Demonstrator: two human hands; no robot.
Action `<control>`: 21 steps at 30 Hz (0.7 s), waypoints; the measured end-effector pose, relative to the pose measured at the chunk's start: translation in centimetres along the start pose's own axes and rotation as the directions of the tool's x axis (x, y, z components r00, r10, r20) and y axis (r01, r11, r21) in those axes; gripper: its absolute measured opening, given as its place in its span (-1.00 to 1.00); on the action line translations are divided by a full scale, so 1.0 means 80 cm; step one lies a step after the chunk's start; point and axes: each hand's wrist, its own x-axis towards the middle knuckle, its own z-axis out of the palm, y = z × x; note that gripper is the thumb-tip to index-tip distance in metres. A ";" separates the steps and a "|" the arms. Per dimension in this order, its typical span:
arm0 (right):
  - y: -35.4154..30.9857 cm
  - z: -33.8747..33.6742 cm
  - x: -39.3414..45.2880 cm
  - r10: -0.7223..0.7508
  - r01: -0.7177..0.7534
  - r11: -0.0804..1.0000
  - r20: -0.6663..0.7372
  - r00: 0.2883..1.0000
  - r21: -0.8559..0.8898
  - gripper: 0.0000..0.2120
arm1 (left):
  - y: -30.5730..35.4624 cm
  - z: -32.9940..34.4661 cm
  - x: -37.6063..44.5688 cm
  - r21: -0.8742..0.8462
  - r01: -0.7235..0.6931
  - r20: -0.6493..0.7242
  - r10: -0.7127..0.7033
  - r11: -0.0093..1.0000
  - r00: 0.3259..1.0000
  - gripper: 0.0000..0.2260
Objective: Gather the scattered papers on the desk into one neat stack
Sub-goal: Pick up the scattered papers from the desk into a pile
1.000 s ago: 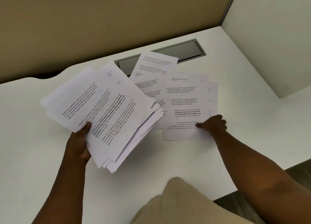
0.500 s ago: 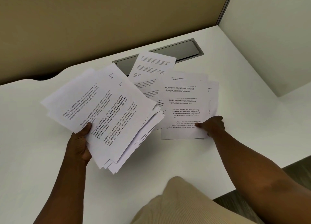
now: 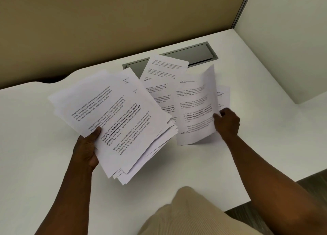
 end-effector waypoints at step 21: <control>-0.127 -0.130 0.007 -0.096 0.049 0.676 0.022 0.995 0.736 -0.84 | -0.009 0.014 0.004 0.068 -0.007 -0.004 0.007 0.998 1.000 -0.58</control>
